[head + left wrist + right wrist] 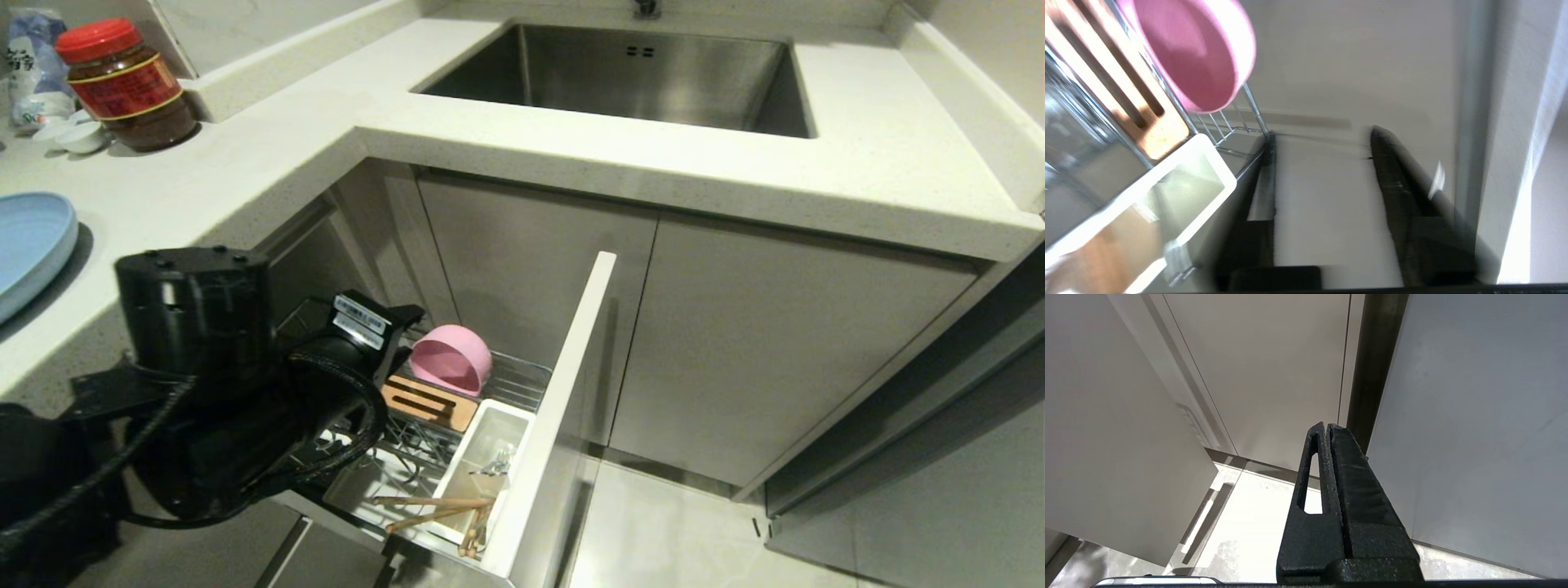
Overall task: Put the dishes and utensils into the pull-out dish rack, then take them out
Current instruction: Pick up the plate and place it in the cupboard
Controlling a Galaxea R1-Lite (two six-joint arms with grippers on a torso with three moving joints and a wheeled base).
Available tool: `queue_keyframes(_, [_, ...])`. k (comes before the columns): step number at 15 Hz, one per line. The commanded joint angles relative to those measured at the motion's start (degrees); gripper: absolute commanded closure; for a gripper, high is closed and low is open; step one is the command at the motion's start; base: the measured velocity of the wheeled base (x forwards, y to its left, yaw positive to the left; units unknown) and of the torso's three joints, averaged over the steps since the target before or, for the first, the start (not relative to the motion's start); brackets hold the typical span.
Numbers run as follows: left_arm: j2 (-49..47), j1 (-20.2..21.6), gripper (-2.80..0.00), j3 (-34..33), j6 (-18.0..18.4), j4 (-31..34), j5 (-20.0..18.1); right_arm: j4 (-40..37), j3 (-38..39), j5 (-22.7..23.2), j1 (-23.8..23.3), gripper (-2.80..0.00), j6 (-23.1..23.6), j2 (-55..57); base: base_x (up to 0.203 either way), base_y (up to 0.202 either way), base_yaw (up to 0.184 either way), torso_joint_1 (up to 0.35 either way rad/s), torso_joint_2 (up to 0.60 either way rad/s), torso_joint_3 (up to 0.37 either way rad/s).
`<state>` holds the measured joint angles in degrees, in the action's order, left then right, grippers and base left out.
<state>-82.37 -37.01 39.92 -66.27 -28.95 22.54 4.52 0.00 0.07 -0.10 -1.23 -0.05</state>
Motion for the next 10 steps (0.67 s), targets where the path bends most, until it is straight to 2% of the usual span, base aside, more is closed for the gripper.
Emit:
queue_keyframes(1, [10.87, -0.62, 0.0, 0.38, 11.16, 2.1, 0.18, 0.01, 1.49, 0.01, 0.01, 0.0, 0.0, -0.04, 0.0, 0.0, 0.0, 0.0, 0.0, 0.0])
queue_keyframes(5, [16.28, 3.55, 0.0, 1.24, 40.21, 3.2, 0.26, 0.05, 1.49, 0.01, 0.01, 0.0, 0.0, -0.04, 0.0, 0.0, 0.0, 0.0, 0.0, 0.0])
queue_keyframes(8, [18.85, 7.85, 0.0, 6.7, 60.93, 7.92, 0.31, 0.05, 1.49, 0.01, 0.01, 0.0, 0.0, -0.04, 0.0, 0.0, 0.0, 0.0, 0.0, 0.0])
queue_keyframes(9, [20.01, 10.5, 0.0, 8.27, 64.95, 10.37, 0.34, 0.05, 1.49, 0.01, 0.01, 0.0, 0.0, -0.04, 0.0, 0.0, 0.0, 0.0, 0.0, 0.0])
queue_keyframes(10, [21.16, 14.25, 0.0, 9.66, 67.46, 12.27, 0.14, 0.05, 1.49, 0.01, 0.01, 0.0, 0.0, -0.04, 0.0, 0.0, 0.0, 0.0, 0.0, 0.0])
